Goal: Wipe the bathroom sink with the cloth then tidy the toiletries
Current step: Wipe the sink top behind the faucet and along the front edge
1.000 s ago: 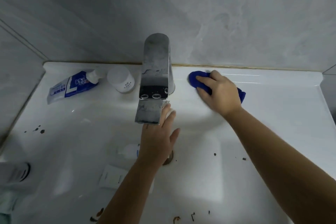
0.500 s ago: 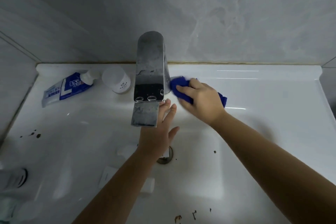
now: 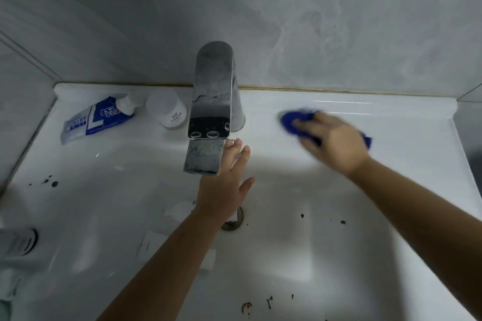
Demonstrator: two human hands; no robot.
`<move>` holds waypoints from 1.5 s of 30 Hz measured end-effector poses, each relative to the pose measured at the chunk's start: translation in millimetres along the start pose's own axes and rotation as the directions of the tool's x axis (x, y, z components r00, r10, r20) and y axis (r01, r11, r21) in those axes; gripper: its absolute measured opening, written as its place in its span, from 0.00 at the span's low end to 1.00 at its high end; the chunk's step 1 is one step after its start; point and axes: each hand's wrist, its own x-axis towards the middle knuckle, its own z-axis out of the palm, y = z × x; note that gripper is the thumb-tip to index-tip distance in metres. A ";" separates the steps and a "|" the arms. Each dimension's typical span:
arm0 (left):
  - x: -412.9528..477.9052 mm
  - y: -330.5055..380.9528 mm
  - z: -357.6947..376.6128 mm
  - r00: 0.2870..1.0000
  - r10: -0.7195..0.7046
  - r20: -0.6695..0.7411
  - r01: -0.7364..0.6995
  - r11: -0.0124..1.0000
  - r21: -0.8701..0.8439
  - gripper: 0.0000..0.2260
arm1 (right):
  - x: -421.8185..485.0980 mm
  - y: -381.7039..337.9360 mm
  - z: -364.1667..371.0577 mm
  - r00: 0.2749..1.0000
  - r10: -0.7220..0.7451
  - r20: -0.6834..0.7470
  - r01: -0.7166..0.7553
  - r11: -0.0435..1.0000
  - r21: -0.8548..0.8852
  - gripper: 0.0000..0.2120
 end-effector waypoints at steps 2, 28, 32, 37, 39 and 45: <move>1.2 5.3 -1.2 1.000 -0.021 -0.010 0.021 1.000 0.013 0.24 | 8.5 21.8 -3.7 0.980 0.167 -0.104 -0.171 0.985 -0.029 0.15; 50.9 98.7 0.6 0.999 -0.035 -0.001 0.035 0.999 0.013 0.24 | -103.3 66.9 -75.1 0.988 0.147 0.054 -0.149 0.988 0.031 0.16; 51.2 138.5 4.9 0.997 0.077 0.024 -0.074 0.991 -0.113 0.21 | -127.9 87.8 -100.5 0.991 0.021 0.132 -0.029 0.998 0.059 0.17; 52.1 160.1 31.5 1.000 -0.026 -0.014 0.022 0.970 -0.241 0.21 | -61.6 116.0 -79.1 0.875 0.484 -0.016 -0.483 0.870 -0.101 0.16; 49.1 159.6 33.9 1.000 -0.017 -0.009 0.015 0.976 -0.219 0.22 | -91.8 98.4 -84.8 0.930 0.368 0.015 -0.367 0.930 -0.031 0.16; 43.3 164.8 17.1 0.989 0.005 0.149 0.020 0.987 -0.159 0.27 | -172.2 77.1 -119.2 0.987 0.057 0.153 -0.069 0.995 0.072 0.16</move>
